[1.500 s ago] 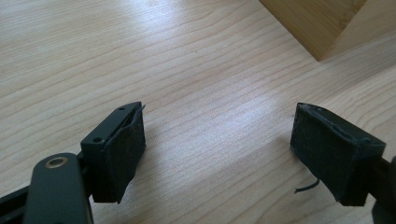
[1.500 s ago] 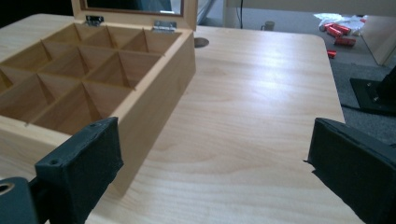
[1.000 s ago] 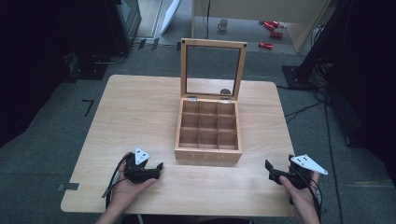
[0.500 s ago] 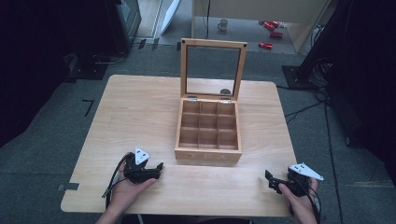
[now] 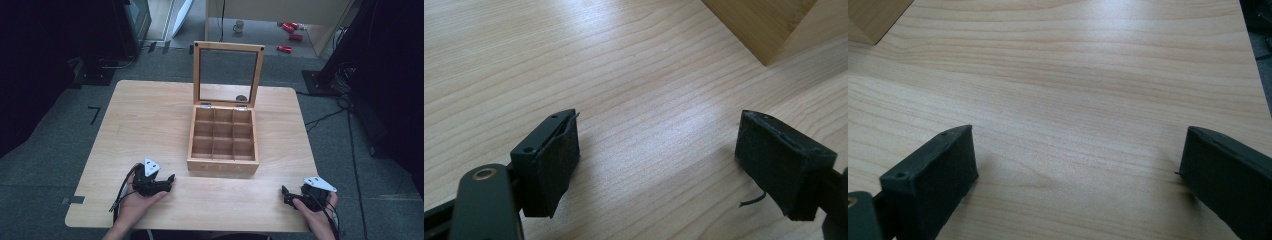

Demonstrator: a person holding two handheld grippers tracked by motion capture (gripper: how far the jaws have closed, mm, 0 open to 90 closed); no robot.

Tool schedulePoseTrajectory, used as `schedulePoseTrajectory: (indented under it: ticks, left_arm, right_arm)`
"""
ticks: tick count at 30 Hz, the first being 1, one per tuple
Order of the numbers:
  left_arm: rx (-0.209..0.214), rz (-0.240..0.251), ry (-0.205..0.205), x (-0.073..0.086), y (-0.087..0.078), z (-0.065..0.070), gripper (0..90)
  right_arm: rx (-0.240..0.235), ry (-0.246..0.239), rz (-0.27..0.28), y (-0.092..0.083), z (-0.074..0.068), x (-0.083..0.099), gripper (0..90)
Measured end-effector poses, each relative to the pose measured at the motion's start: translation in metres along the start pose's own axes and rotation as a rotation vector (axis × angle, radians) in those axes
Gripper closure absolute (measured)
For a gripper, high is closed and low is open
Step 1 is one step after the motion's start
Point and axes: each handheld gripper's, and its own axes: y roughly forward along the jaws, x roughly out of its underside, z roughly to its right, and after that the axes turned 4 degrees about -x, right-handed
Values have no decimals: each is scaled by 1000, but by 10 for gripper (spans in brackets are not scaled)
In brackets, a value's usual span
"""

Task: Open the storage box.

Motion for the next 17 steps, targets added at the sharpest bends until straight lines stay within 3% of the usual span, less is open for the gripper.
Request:
schedulePoseTrajectory:
  ticks: [17]
  left_arm:
    - [11,2,7,0,0,0,184]
  right_arm:
    - [-1,2,-3,1,1,0,0]
